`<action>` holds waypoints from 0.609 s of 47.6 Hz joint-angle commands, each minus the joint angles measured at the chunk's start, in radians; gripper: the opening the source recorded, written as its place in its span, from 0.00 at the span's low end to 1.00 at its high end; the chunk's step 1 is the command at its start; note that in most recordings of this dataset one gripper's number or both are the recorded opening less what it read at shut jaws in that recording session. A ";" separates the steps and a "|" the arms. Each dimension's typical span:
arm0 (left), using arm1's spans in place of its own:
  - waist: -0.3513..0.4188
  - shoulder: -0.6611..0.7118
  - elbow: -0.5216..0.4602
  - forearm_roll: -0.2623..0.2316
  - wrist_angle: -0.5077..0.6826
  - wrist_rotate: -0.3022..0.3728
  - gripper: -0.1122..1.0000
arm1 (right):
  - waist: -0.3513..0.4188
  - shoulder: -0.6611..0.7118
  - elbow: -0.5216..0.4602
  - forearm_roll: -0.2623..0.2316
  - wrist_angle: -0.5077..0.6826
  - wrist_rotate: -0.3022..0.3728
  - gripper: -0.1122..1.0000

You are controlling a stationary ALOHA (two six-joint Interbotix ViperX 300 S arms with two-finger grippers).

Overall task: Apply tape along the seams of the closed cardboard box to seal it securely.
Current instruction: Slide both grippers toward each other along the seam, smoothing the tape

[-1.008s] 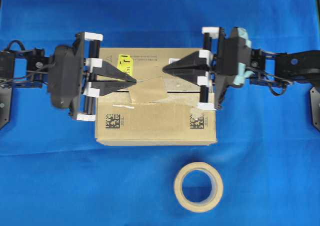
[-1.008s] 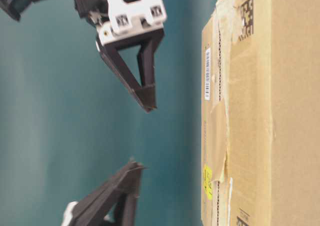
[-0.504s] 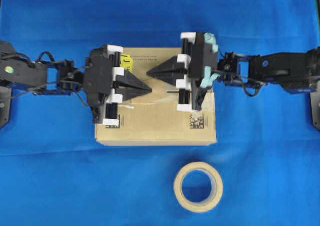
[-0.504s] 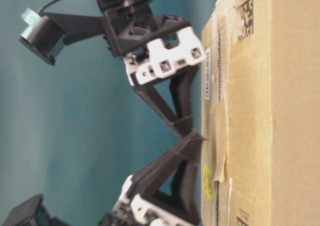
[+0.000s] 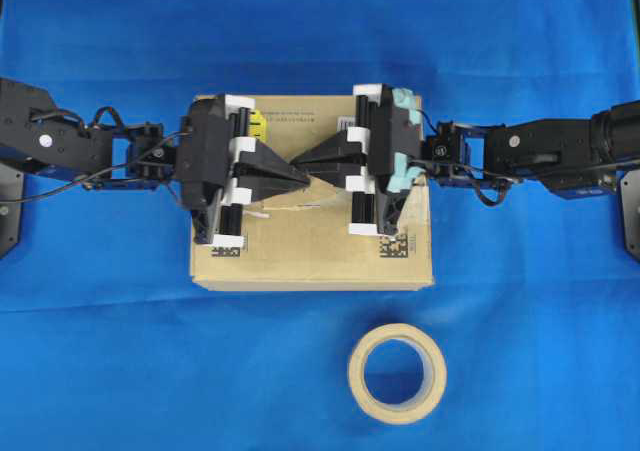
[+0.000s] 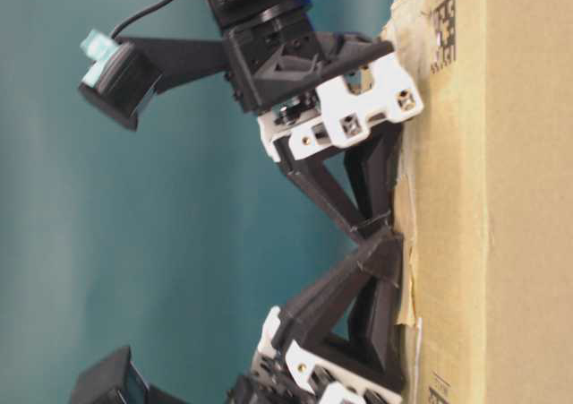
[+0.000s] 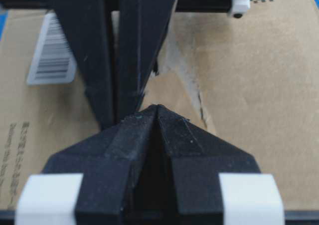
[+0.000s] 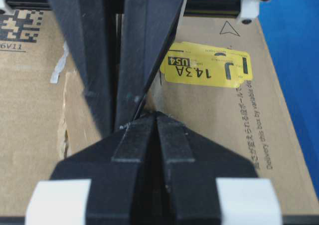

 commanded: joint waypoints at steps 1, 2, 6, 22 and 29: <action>0.015 -0.028 0.026 -0.003 -0.008 -0.005 0.10 | 0.005 -0.018 0.009 0.002 0.002 0.002 0.10; 0.015 -0.032 0.034 -0.003 -0.011 -0.005 0.10 | 0.005 -0.021 0.012 0.005 0.002 0.002 0.10; 0.018 -0.044 0.063 -0.005 -0.018 -0.014 0.10 | 0.009 -0.031 0.031 0.005 0.002 0.002 0.10; 0.020 -0.080 0.153 -0.006 -0.029 -0.098 0.10 | 0.021 -0.066 0.097 0.008 0.002 0.003 0.10; 0.014 -0.098 0.176 -0.006 -0.067 -0.117 0.10 | 0.026 -0.081 0.120 0.008 -0.003 0.003 0.10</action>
